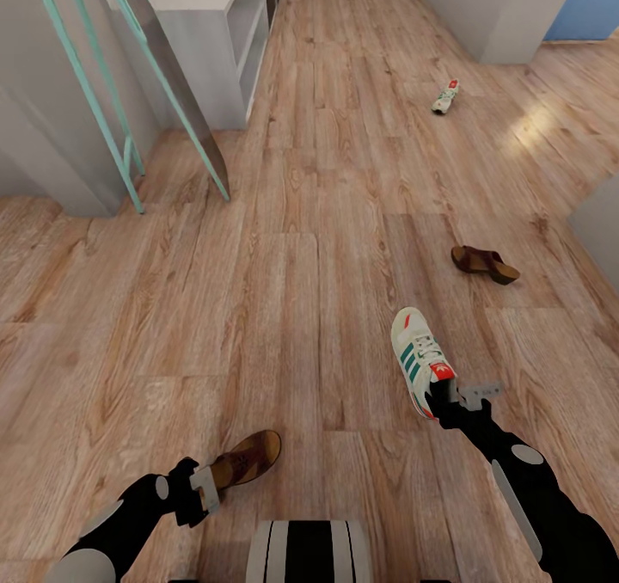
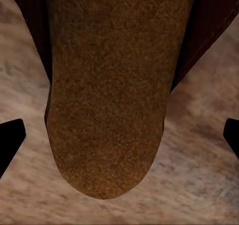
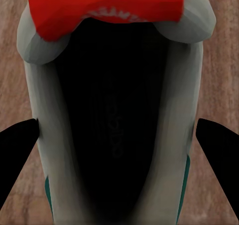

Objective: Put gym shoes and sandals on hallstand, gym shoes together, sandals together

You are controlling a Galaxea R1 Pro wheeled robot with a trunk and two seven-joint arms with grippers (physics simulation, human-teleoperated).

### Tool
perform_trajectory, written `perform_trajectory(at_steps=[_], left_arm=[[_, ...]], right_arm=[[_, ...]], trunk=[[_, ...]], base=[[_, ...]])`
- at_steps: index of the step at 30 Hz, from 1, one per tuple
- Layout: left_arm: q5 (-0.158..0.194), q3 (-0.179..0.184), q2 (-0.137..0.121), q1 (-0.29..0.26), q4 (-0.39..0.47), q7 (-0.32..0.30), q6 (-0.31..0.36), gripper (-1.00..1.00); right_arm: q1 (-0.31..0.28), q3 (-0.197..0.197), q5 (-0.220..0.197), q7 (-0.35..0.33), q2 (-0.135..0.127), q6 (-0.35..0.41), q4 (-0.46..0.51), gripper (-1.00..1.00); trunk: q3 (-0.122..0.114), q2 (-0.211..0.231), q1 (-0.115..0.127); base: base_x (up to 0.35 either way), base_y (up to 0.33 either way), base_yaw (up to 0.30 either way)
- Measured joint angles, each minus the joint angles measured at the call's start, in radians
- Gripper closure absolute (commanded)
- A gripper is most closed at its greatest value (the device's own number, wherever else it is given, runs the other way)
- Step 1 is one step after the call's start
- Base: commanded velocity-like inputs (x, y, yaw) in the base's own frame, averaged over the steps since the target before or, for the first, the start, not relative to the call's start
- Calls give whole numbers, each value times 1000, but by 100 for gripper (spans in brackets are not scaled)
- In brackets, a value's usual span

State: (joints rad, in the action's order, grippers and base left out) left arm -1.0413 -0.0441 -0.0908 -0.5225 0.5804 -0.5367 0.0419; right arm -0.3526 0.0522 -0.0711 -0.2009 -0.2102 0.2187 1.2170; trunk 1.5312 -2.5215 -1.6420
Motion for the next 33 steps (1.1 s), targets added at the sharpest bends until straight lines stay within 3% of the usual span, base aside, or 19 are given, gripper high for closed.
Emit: perform_trajectory(at_steps=[14,18,24,29,33], left_arm=[[-2,0,-2,-2,26,-1,9,-100],[-2,0,-5,-2,26,0,10,-100],[-2,0,-6,-2,27,0,10,-100],[-2,0,-9,-2,27,0,11,-100],[-2,0,-9,-2,27,0,11,-100]], right_arm=[[0,0,0,0,0,0,0,100],[0,0,0,0,0,-1,0,100],[0,0,-1,0,0,-1,0,100],[0,0,-1,0,0,-1,0,100],[0,0,-1,0,0,-1,0,100]], trunk=[[0,0,0],[15,-1,-2],[15,-1,-2],[35,-2,-4],[35,-2,-4]], base=[[0,0,0],[0,0,0],[0,0,0],[0,0,0],[0,0,0]])
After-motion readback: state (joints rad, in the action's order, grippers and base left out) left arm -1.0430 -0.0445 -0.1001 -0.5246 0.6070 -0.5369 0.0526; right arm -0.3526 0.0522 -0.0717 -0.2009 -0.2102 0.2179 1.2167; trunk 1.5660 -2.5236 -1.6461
